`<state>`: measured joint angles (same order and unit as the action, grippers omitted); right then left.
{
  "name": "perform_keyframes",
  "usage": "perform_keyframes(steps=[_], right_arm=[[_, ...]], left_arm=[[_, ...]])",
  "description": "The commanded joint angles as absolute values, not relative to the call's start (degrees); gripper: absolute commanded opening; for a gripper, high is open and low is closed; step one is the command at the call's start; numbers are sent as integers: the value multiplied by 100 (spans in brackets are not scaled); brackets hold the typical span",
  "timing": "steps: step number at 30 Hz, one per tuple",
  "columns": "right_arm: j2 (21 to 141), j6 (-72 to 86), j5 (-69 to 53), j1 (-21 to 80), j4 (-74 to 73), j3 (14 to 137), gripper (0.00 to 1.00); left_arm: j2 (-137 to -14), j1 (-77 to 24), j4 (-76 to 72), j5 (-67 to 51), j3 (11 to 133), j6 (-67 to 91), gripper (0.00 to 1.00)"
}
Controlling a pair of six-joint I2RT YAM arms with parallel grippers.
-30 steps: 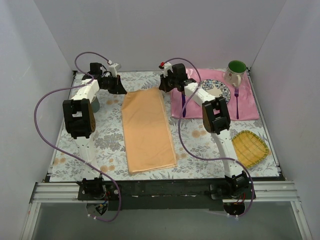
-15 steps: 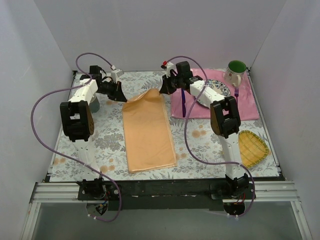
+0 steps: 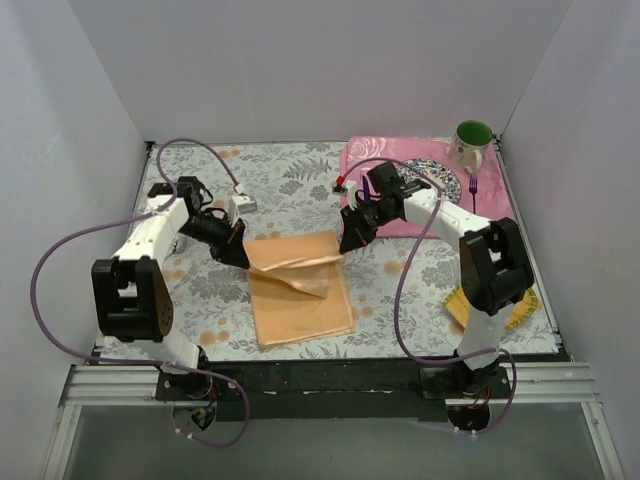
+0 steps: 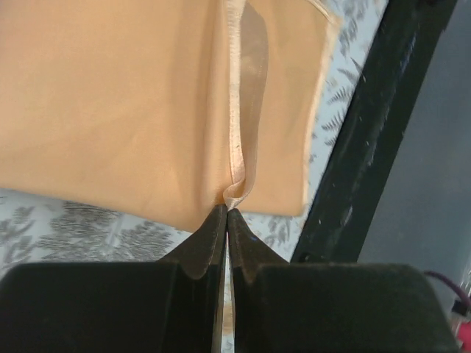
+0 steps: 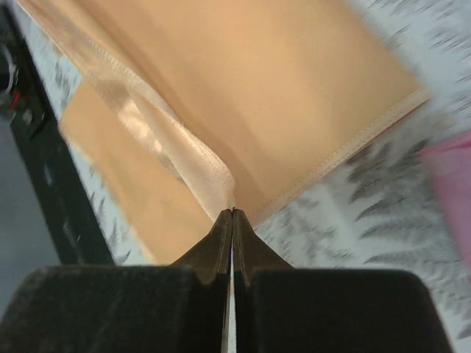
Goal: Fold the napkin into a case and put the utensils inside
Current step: Fold the rectangle-folded napkin at the center of the board, then smooth out the square-folded napkin at the center of the board.
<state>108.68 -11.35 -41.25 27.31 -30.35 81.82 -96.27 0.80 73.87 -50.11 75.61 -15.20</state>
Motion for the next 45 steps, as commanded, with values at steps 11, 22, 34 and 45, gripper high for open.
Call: perform_keyframes(steps=[11, 22, 34, 45], right_arm=[[9703, -2539, -4455, 3551, -4524, 7328, 38], [10607, -1653, -4202, 3507, -3631, 8086, 44], [11812, -985, -3542, 3358, -2795, 8578, 41], [11358, -1354, -4217, 3050, -2998, 9151, 41]], left_arm=[[-7339, -1424, 6908, -3604, 5326, -1995, 60], [-8251, -1283, 4619, -3253, 5941, 850, 54], [-10290, -1204, 3709, -2489, 6564, 1573, 34], [-9846, -923, 4611, -3856, 7410, 670, 39]])
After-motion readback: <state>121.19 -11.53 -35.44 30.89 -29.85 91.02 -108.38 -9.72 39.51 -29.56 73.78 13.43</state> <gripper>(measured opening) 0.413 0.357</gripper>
